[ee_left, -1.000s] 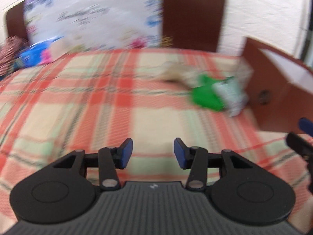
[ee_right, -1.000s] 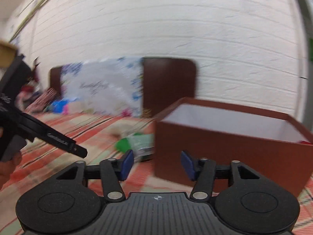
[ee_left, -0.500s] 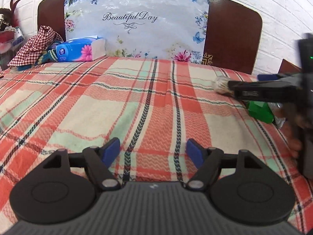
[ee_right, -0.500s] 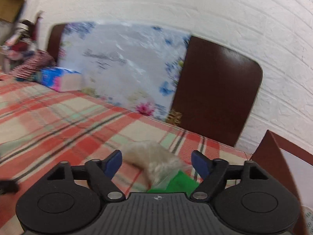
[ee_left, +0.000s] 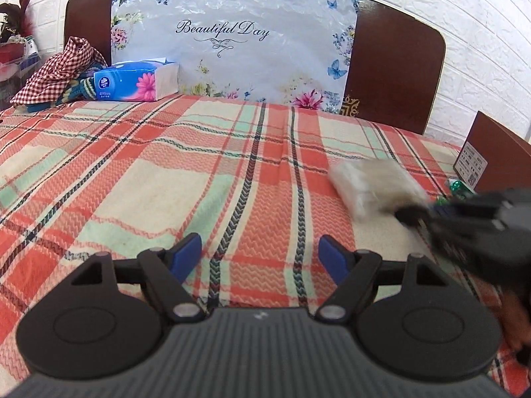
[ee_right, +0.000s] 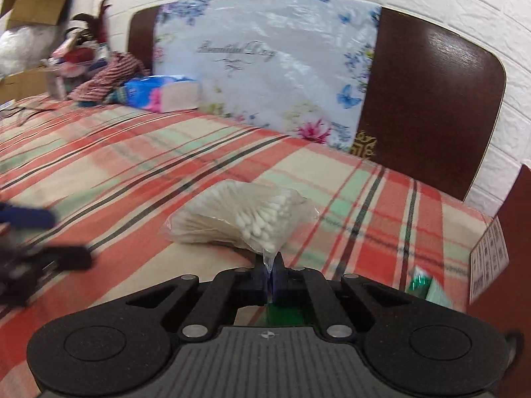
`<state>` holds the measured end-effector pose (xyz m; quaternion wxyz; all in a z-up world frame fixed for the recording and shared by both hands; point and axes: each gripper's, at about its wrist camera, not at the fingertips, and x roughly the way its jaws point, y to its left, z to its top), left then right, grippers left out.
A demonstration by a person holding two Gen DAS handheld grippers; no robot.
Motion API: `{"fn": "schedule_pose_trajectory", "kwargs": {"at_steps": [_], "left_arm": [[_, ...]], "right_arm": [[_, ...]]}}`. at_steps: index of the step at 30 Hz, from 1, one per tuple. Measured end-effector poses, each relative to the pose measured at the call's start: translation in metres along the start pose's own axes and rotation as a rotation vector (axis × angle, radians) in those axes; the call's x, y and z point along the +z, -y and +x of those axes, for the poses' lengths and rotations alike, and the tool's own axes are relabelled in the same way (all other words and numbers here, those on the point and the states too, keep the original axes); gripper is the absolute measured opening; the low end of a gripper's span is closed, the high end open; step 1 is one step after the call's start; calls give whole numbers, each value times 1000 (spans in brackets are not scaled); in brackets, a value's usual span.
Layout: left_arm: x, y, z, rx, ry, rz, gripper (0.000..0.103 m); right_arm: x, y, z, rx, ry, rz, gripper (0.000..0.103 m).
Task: Organize objects
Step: 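Move the left tool to the bag of cotton swabs, then grasp the cotton swab bag with the left tool and drop it into the box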
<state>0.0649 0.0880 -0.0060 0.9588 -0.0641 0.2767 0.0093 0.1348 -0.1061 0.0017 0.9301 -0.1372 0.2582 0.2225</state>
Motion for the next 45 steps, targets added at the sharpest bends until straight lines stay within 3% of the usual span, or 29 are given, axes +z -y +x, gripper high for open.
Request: {"fn": "schedule_pose_trajectory", "kwargs": {"at_steps": [6,10,16,18,21,26,28,30,31,33,34,36,37,39,41,45], "left_arm": [[0,5,-1,18,-3,24,79],[-1,8,-2,30,-6,45,80],[0,17,-12,66,-58,60,79],[-1,13,-29,-6,-91,-44,79],[2,13,-51,-186,-173,-187,77],[1,41,-51,-336,-268,-222,73],[-8,55,-43,-371,-318,-211,68],[-14,71,-46,-355,-282,-132,68],[-15,76,-46,-359,-279,-105,63],[-15,76,-43,-375,-290,-114,53],[-15,74,-44,-371,-295,-132,50],[-10,70,-48,-367,-315,-174,45],[-4,71,-51,-394,-321,-196,33],[11,83,-67,-483,-283,-171,29],[28,110,-85,-484,-197,-41,29],[60,149,-85,-565,-132,32,29]], "right_arm": [[-41,-30,-71,40,-13,-27,4],[-65,-39,-110,11,-7,-44,5],[-77,-29,-131,-9,6,20,20],[-79,-26,-134,2,8,37,26],[-81,-22,-137,38,12,79,48],[-79,-12,-131,134,-1,144,65],[-78,-12,-131,149,-1,143,65],[-76,-15,-127,161,-6,133,66],[-74,-16,-124,166,-12,130,66],[-70,-16,-119,181,-14,134,58],[-68,-16,-116,190,-12,137,46],[-64,-16,-112,182,-9,146,38],[-64,-16,-113,181,0,145,28],[-65,-17,-123,182,52,143,21],[-65,-16,-139,157,152,141,20],[-59,1,-162,-9,312,146,20]]}}
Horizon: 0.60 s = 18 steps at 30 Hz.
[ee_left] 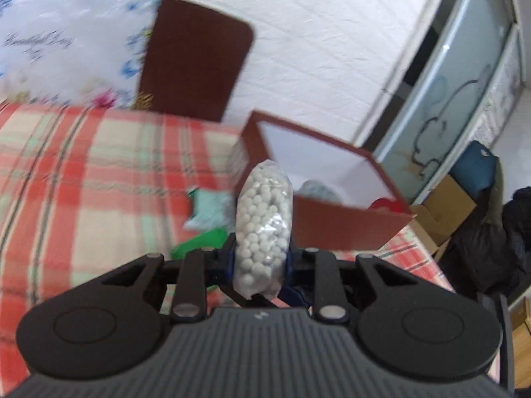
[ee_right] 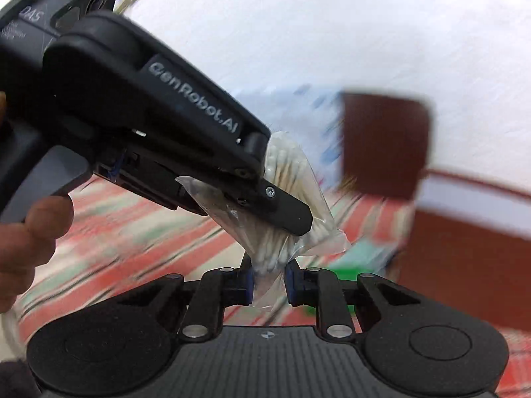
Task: Organize objects
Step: 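Grasp the cotton swab bag with the left tool and drop it into the box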
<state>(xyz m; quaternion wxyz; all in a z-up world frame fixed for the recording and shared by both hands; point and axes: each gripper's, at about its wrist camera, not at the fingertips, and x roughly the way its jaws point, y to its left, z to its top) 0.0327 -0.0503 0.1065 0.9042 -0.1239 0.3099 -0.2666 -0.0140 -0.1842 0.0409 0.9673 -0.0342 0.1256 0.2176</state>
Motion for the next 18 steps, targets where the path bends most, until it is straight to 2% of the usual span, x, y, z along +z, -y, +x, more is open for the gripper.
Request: {"fn": "schedule_pose_trajectory", "kwargs": {"at_steps": [4,6,8,9,10,11,12,13,14,15,16,18], "left_arm": [[31,31,35,-68,-4,83,29],[42,51,58,-78,0,145,30],[55,64,83,-66,-2,170,34],[61,69,96,-38,4,183,51],[64,74,109,15,20,211,72],[66,79,122,104,54,257,78],[65,81,133,195,81,304,80],[63,80,144,266,83,341,80],[59,78,152,303,66,355,80],[55,73,157,315,45,349,80],[49,67,155,290,59,335,81],[40,60,148,266,87,317,81]], "right_arm": [[15,38,-8,-145,77,46,18],[20,57,-8,-212,96,40,18],[26,78,-4,-276,98,44,18],[28,88,1,-306,95,45,18],[31,97,8,-336,87,38,21],[32,107,18,-374,73,24,27],[31,116,31,-424,53,11,37],[29,125,43,-478,23,8,54],[24,133,49,-494,29,31,64],[20,141,47,-473,60,93,66],[16,147,46,-456,65,146,69],[10,148,43,-440,80,150,71]]}}
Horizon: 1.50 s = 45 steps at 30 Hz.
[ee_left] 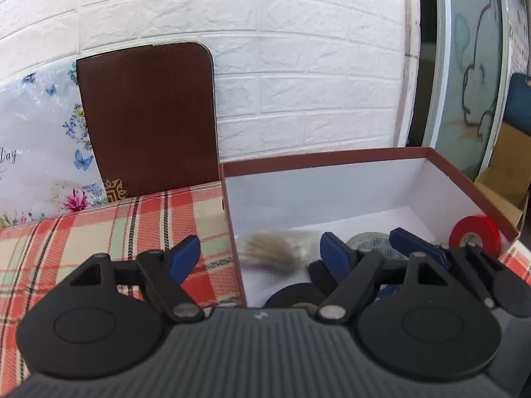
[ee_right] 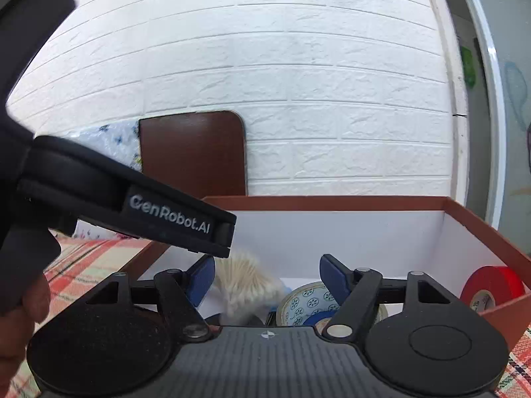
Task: Organize objects
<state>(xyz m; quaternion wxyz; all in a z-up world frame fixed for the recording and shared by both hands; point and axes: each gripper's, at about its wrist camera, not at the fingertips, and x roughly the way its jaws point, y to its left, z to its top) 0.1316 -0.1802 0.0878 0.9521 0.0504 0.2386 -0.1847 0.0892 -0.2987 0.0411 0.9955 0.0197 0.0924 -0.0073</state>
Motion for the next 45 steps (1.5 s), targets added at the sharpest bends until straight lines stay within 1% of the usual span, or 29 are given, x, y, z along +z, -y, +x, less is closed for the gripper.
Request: {"fn": "schedule_pose_trajectory", "kwargs": {"at_steps": [2,3,5,7,9,11,13,15,17,18,19,21,22,23,25,26,28,30,31,32,33,34,35,38,39,41,42,44,45], "left_arm": [[-1,-4,-7,5,0,-29,81],[-1,-9,-13,-5,1,-48,80],[-3,-20,-31,-29,32,-82,80],[-6,-35,-53,2,88,-89,80],[-17,-57,-74,43,99,-98,80],[-35,-84,-85,111,51,-113,80],[-59,-113,-86,183,-33,-157,78],[-88,-143,-87,253,-126,-230,76],[-117,-169,-89,302,-203,-308,75],[-132,-180,-91,311,-222,-341,74],[-143,-180,-98,304,-160,-307,76],[-155,-172,-101,304,-119,-207,77],[-155,-170,-100,309,-117,-199,79],[-154,-170,-98,309,-121,-200,81],[-153,-171,-97,294,-115,-204,83],[-153,-173,-98,285,-110,-212,83],[-154,-177,-100,269,-98,-231,83],[-155,-178,-102,259,-91,-242,84],[-156,-177,-103,257,-88,-244,84],[-156,-177,-103,255,-87,-244,84],[-157,-176,-105,253,-86,-246,84],[-157,-176,-106,250,-85,-251,84],[-157,-177,-106,246,-84,-256,84],[-158,-178,-109,237,-80,-268,84],[-158,-178,-110,236,-79,-270,84],[-159,-179,-112,229,-77,-279,84],[-159,-181,-113,224,-74,-289,84],[-160,-184,-114,212,-67,-309,84],[-160,-185,-114,209,-64,-316,84]], "right_arm": [[-4,-1,-2,13,19,-3,78],[-5,-1,-4,18,29,-6,78],[-7,-2,-7,33,53,-12,76],[-8,-3,-11,9,75,-16,74],[-8,-2,-23,13,94,-2,69],[-5,2,-43,63,114,52,63],[0,6,-53,136,101,103,59],[-2,-4,-68,240,48,150,59],[-7,-16,-75,359,-34,136,57],[-11,-27,-84,403,-83,109,56],[-14,-36,-82,423,-121,66,56],[-23,-62,-74,423,-199,-60,56],[-28,-75,-67,400,-245,-119,56],[-33,-86,-56,366,-292,-158,60],[-39,-98,-32,337,-372,-160,68],[-40,-103,-22,335,-403,-149,69],[-42,-113,-7,306,-416,-154,69],[-46,-122,0,302,-438,-171,56],[-47,-125,3,307,-440,-172,47],[-47,-128,2,311,-431,-181,31],[-47,-130,-2,324,-429,-196,25],[-49,-134,-6,330,-426,-211,16],[-50,-139,-10,333,-423,-229,14],[-53,-154,-27,347,-396,-304,14],[-52,-156,-33,337,-383,-321,16],[-48,-154,-37,324,-359,-315,32],[-44,-152,-38,321,-337,-303,36],[-37,-150,-37,308,-270,-310,53],[-34,-152,-34,304,-247,-332,57]]}}
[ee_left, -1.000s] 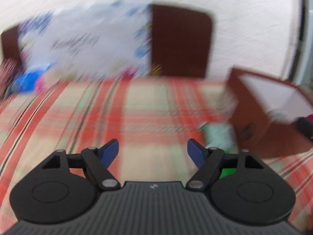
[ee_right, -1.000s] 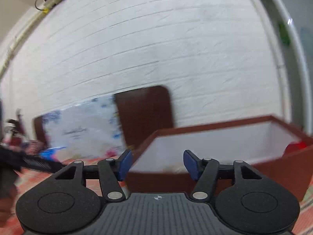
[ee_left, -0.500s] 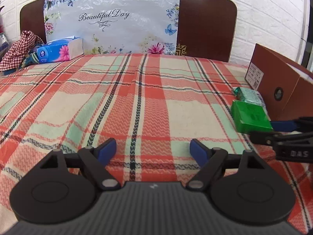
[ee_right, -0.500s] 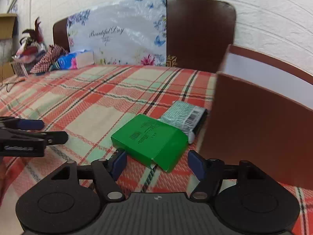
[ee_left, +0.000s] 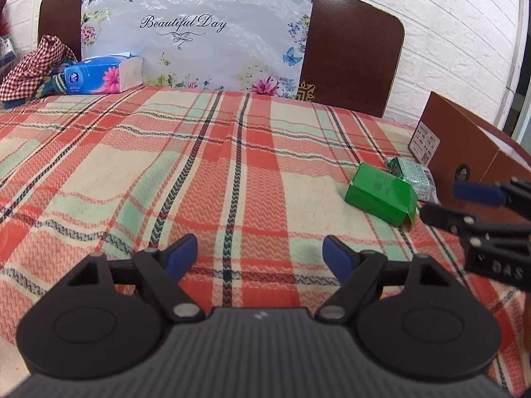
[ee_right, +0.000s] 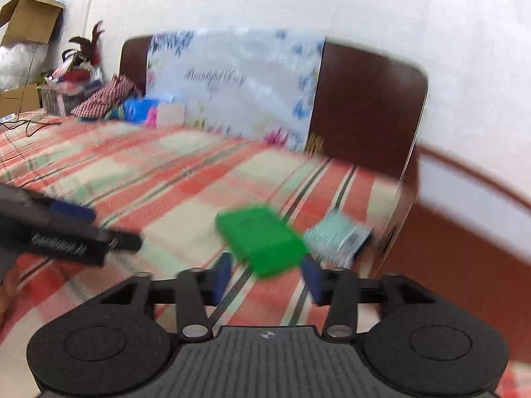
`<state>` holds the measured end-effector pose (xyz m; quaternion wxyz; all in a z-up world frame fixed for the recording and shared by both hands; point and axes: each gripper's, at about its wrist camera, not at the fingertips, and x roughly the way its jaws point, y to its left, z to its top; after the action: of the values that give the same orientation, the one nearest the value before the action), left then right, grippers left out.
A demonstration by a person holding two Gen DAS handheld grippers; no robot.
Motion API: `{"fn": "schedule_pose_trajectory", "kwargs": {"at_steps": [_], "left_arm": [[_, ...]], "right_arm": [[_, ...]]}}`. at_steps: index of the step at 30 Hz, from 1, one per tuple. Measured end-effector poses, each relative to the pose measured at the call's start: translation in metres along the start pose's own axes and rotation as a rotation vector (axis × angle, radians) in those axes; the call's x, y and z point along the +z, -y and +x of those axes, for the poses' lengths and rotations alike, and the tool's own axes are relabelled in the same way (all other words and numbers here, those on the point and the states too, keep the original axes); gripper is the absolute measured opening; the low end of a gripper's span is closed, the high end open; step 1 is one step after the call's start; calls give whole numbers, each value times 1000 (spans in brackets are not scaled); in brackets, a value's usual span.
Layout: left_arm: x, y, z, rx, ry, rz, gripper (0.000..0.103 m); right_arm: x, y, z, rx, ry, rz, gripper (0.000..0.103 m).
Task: Organize objects
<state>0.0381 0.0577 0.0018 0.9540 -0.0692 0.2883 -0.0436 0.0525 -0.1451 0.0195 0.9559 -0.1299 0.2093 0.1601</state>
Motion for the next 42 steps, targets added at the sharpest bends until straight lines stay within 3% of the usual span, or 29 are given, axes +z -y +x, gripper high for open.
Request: {"fn": "schedule_pose_trajectory", "kwargs": {"at_steps": [3,7,9,10,14,19,22,25,27,29,31,34,35,37,39,40,41,42], "left_arm": [[0,0,1,3,0,7,84],[1,0,2,7,-3,20,84],[1,0,2,6,-3,17,84],[1,1,3,6,-3,16,84],[2,-1,3,0,-5,8,84],[4,-2,-1,-9,-27,-8,84],[5,-11,-13,-42,-53,-75,84],[7,-26,-28,-103,-109,-191,82],[8,-33,-34,-184,-154,-281,82],[8,-28,-35,-256,-188,-328,82],[9,-13,-31,-299,-218,-320,82],[10,12,-20,-330,-252,-271,82],[10,19,-16,-328,-259,-253,82],[8,26,-4,-319,-278,-239,67],[6,29,1,-294,-269,-224,52],[6,28,1,-295,-263,-221,50],[6,27,1,-302,-268,-231,49],[7,24,0,-304,-273,-242,46]], "right_arm": [[15,-1,24,6,-11,-62,59],[13,5,71,67,-128,-68,60],[12,2,64,67,-104,-57,36],[10,0,56,70,-102,-45,13],[-17,-5,17,80,-125,49,3],[-39,-11,-32,136,-109,93,10],[-43,-16,-42,121,-106,61,40],[-46,-13,-49,129,-109,70,43],[-48,-7,-54,160,-107,100,47],[-46,-5,-57,192,-91,103,63],[-41,-9,-54,199,-72,85,73],[-28,-17,-41,202,-64,56,74],[-24,-20,-35,208,-64,54,78],[-18,-25,-20,223,-84,55,83],[-20,-31,0,211,-141,55,77],[-21,-33,7,209,-162,68,72],[-20,-32,5,218,-147,82,60],[-20,-32,5,224,-143,83,60]]}}
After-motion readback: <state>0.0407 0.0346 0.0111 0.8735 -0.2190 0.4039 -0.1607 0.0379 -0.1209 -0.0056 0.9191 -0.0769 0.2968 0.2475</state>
